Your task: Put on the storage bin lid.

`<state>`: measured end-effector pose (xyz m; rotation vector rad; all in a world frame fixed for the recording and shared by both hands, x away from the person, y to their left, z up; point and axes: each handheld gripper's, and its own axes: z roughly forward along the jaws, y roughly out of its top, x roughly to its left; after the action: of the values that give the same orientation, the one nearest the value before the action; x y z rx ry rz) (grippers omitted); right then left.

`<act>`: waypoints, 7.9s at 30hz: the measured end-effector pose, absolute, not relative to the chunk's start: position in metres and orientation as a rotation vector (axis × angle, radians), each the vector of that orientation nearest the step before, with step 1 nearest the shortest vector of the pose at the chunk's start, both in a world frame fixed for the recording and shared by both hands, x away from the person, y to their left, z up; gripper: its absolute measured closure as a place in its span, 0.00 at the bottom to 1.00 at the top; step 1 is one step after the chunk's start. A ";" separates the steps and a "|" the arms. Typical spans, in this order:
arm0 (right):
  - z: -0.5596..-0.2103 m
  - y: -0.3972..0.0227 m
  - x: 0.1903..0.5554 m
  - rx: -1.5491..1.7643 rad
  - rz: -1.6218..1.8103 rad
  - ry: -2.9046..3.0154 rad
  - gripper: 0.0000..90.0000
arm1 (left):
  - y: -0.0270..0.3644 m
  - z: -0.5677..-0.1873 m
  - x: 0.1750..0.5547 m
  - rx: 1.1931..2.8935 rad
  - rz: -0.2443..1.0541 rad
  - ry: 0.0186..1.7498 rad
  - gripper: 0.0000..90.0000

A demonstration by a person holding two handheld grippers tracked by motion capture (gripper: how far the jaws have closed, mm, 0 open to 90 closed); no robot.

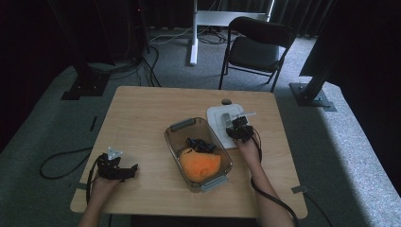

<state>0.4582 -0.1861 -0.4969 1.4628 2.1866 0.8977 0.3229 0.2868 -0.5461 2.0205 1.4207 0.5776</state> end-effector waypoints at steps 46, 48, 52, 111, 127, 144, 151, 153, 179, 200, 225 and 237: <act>-0.401 -0.224 0.376 1.351 1.148 2.054 0.76 | 0.287 -0.546 0.323 2.020 0.580 1.421 0.02; -0.397 -0.221 0.372 1.339 1.163 2.054 0.76 | 0.287 -0.546 0.323 2.020 0.579 1.420 0.02; -0.393 -0.215 0.367 1.315 1.176 2.059 0.76 | 0.287 -0.546 0.323 2.020 0.579 1.421 0.02; -0.417 -0.114 0.301 1.007 1.286 2.415 0.76 | 0.287 -0.546 0.323 2.021 0.579 1.423 0.02; -0.421 -0.121 0.302 0.975 1.317 2.427 0.45 | 0.287 -0.546 0.323 2.021 0.580 1.425 0.02; -0.409 -0.185 0.344 1.113 1.368 2.097 0.14 | 0.282 -0.544 0.324 2.010 0.625 1.467 0.02; -0.435 -0.209 0.376 1.193 1.300 2.084 0.14 | 0.273 -0.540 0.327 1.980 0.646 1.480 0.02; -0.445 -0.212 0.382 1.203 1.277 2.098 0.14 | 0.265 -0.539 0.330 2.004 0.650 1.464 0.02; -0.515 -0.200 0.398 1.293 1.197 2.224 0.15 | 0.186 -0.517 0.343 2.053 0.601 1.241 0.02; -0.520 -0.200 0.383 1.215 1.245 2.333 0.17 | 0.153 -0.509 0.360 2.097 0.614 1.177 0.02; -0.520 -0.221 0.368 1.197 1.193 2.332 0.15 | 0.129 -0.504 0.377 2.114 0.537 1.097 0.01; -0.521 -0.236 0.365 1.232 1.176 2.250 0.15 | 0.143 -0.512 0.375 2.079 0.500 1.056 0.02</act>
<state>0.3651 -0.2361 -0.5210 1.2318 2.2497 1.1756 0.3750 0.1426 -0.5117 2.0787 1.0564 0.4997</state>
